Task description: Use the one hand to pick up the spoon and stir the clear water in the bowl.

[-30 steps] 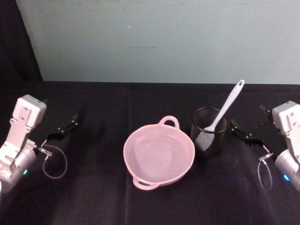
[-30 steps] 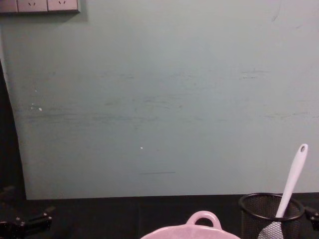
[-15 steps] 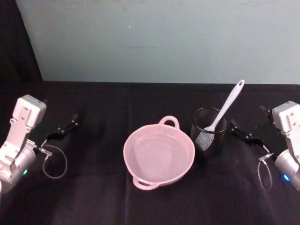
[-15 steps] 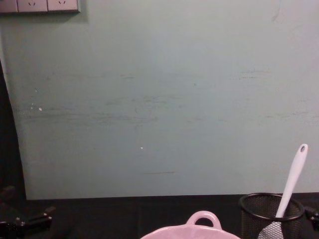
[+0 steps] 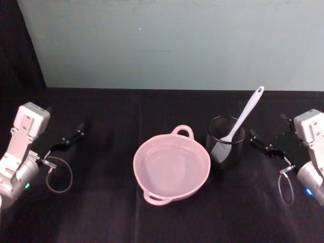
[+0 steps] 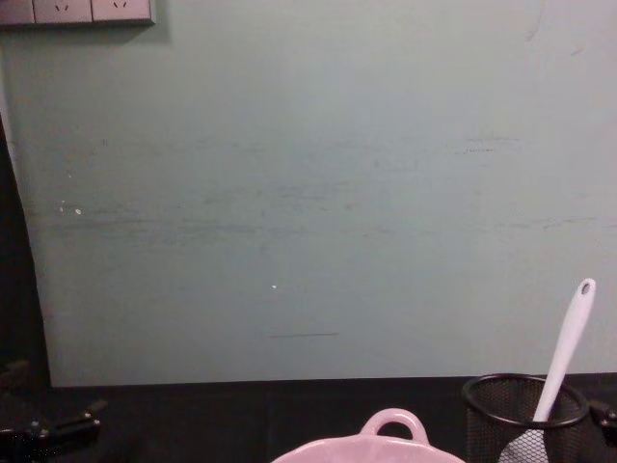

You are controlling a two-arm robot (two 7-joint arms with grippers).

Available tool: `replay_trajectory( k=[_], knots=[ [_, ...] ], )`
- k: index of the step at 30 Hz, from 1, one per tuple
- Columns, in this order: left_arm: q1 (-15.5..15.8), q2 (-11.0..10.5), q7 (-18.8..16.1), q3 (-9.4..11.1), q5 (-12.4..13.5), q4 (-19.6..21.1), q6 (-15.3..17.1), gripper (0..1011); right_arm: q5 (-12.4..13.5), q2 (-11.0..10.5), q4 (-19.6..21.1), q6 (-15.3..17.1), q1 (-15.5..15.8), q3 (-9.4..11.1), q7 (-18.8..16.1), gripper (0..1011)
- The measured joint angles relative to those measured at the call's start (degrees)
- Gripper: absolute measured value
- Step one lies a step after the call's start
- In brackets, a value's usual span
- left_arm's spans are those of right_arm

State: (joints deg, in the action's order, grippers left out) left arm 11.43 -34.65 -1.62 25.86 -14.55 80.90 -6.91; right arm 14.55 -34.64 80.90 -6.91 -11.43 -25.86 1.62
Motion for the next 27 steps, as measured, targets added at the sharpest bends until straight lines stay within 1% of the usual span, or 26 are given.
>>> replay_trajectory(
  k=[6,11,13,15,16,17,18,19,21,23,24,26,27],
  knots=[
    [0.0,0.0,0.0,0.0,0.0,0.0,0.0,1005,0.0,0.0,0.0,0.0,0.0,0.0,0.0,1002],
    [0.0,0.0,0.0,0.0,0.0,0.0,0.0,1005,0.3,-0.3,1.6,0.1,2.0,1.5,0.1,1002],
    [0.0,0.0,0.0,0.0,0.0,0.0,0.0,1005,1.3,-0.6,2.9,0.4,3.4,2.7,0.1,1002],
    [0.0,0.0,0.0,0.0,0.0,0.0,0.0,1005,3.3,-0.7,4.6,0.9,5.0,4.2,0.0,1002],
    [0.0,0.0,0.0,0.0,0.0,0.0,0.0,1005,5.3,-0.7,5.9,1.1,6.3,5.5,-0.1,1002],
    [0.0,0.0,0.0,0.0,0.0,0.0,0.0,1005,5.3,-0.7,5.9,1.1,6.3,5.5,-0.1,1002],
    [0.0,0.0,0.0,0.0,0.0,0.0,0.0,1005,7.5,-0.6,6.9,1.2,7.4,6.9,-0.8,1002],
    [0.0,0.0,0.0,0.0,0.0,0.0,0.0,1005,8.3,-0.5,7.3,1.3,7.7,7.3,-1.1,1003],
    [0.0,0.0,0.0,0.0,0.0,0.0,0.0,1005,12.3,0.1,8.4,1.5,8.7,9.1,-3.0,1002],
    [0.0,0.0,0.0,0.0,0.0,0.0,0.0,1005,15.2,0.7,8.7,1.7,9.1,10.3,-4.6,1002],
    [0.0,0.0,0.0,0.0,0.0,0.0,0.0,1005,18.1,1.4,8.8,2.2,9.2,11.4,-6.4,1002],
    [0.0,0.0,0.0,0.0,0.0,0.0,0.0,1005,20.9,2.1,8.8,2.9,9.1,12.3,-8.1,1002],
    [0.0,0.0,0.0,0.0,0.0,0.0,0.0,1005,23.4,2.7,8.5,3.6,8.8,13.0,-9.8,1002]
  ],
)
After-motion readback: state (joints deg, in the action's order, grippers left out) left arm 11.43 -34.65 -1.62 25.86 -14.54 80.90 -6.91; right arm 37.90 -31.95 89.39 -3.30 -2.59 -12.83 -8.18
